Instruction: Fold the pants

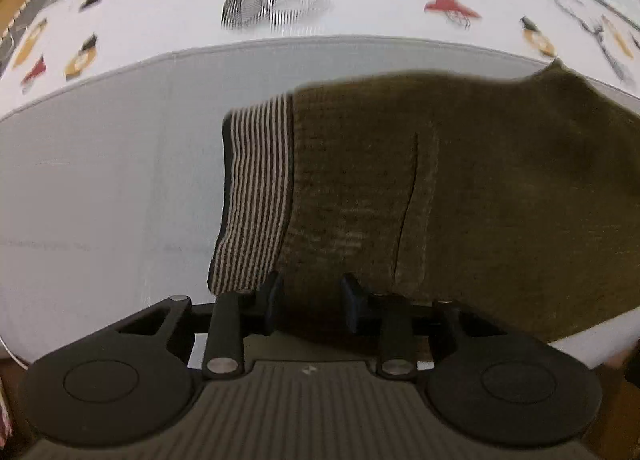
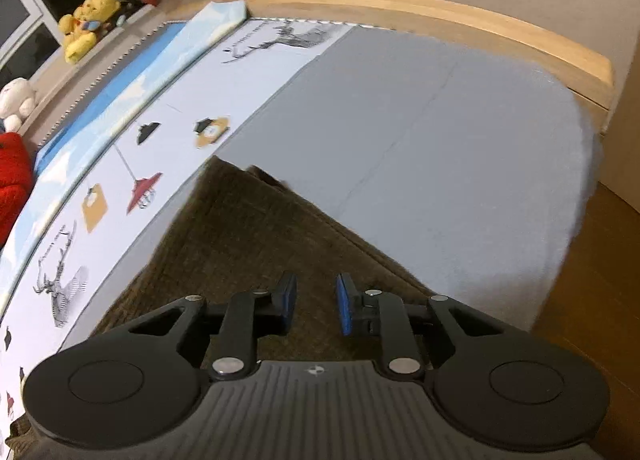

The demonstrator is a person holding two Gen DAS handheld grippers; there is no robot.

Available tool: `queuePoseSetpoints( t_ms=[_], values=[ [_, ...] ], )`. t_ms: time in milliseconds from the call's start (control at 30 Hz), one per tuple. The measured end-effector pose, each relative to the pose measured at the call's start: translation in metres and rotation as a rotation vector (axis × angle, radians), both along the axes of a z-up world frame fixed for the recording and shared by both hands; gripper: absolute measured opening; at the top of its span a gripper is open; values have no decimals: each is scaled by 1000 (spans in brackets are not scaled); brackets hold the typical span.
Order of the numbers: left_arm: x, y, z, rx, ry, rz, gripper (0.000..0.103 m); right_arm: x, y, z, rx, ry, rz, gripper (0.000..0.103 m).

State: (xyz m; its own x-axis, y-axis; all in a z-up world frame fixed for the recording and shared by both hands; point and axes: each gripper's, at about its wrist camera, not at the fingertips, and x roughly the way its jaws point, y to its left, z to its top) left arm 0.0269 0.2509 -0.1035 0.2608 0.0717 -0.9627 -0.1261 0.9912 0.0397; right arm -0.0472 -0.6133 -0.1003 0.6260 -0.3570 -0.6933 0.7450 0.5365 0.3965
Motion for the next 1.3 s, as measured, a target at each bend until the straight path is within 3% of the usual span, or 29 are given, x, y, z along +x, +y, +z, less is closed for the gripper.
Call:
queuePoseSetpoints(
  t_ms=[133, 200, 433, 600, 633, 700, 733, 767, 833, 900, 1000, 1100, 1233, 1300],
  values=[
    [-1, 7, 35, -68, -188, 72, 42, 14, 7, 7, -17, -97, 37, 39],
    [6, 10, 45, -81, -233, 126, 42, 27, 12, 10, -18, -135, 61, 43],
    [24, -2, 47, -36, -230, 166, 43, 90, 15, 11, 64, -186, 96, 46],
    [39, -12, 46, -24, -227, 151, 43, 134, 14, -9, 143, -73, 52, 47],
    [41, -15, 46, -19, -227, 148, 43, 142, 14, -12, 133, -32, 32, 46],
    [47, -20, 45, -7, -222, 139, 43, 150, 14, -15, 121, 18, 1, 30],
    [50, -22, 45, -3, -223, 132, 43, 152, 13, -15, 112, 40, -19, 7],
    [53, -25, 45, 1, -226, 124, 43, 153, 10, -13, 130, 21, -49, 7],
    [58, -31, 46, 3, -232, 111, 43, 146, -6, -10, 209, -122, -122, 6],
    [63, -35, 46, 3, -231, 101, 43, 141, -22, -15, 261, -202, -190, 6],
    [67, -41, 44, 3, -226, 88, 43, 138, -34, -32, 323, -267, -248, 6],
    [68, -43, 43, 4, -223, 77, 43, 134, -33, -25, 273, -259, -247, 6],
    [65, -41, 42, -9, -217, 76, 43, 133, -13, 12, 69, -229, -214, 9],
    [63, -37, 37, -23, -202, 75, 43, 142, 12, 33, -23, -248, -123, 9]
  ],
)
